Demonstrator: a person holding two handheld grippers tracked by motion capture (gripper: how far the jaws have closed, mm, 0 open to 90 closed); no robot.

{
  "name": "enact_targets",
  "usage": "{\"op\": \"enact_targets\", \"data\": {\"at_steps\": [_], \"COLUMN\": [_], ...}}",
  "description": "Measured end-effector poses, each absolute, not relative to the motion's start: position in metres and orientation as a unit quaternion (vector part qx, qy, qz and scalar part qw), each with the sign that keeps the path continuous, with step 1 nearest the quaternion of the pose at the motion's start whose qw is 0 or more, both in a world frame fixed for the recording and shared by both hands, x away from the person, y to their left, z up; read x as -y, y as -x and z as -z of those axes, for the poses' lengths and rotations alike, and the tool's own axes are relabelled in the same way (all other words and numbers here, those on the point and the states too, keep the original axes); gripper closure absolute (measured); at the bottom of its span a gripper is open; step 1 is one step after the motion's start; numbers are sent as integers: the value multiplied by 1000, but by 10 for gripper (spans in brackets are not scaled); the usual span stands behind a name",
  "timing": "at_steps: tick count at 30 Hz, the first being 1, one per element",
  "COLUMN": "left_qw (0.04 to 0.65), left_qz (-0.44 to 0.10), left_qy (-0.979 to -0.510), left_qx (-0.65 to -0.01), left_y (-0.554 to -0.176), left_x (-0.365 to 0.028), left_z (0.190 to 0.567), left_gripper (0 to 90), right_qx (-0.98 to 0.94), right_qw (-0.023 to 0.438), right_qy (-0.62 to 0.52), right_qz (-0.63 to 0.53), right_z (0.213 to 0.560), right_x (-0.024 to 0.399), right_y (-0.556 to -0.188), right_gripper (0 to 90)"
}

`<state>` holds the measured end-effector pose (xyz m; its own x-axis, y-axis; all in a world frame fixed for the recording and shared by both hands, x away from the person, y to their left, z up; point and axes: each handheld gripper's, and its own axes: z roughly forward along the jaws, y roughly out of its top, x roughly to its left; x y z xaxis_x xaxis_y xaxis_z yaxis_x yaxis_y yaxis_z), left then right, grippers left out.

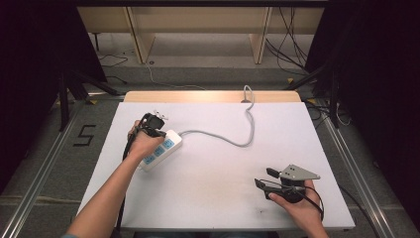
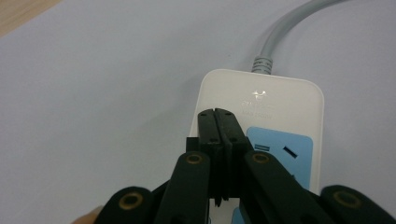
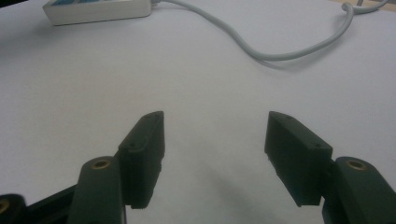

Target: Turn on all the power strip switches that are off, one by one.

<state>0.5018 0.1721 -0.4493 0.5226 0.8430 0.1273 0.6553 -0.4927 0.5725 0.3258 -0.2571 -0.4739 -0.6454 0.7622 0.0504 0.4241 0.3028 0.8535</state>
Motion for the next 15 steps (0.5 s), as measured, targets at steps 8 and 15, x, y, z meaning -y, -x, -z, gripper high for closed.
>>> {"op": "enact_targets", "data": {"at_steps": [8, 15], "left_qw": [226, 218], "left_qz": [-194, -194], "left_qy": [-846, -849], "left_qx": [-442, -440], "left_y": [-504, -505], "left_x": [-172, -169], "left_z": [448, 448], "left_gripper": [898, 899], "right_qx": [-785, -786], "right_qw": [188, 188], "right_qy": [-377, -376], "right_qz": [-454, -453], "right_z": [474, 474], "right_x": [257, 257], "right_y": [-326, -326], "right_gripper": [390, 390]}}
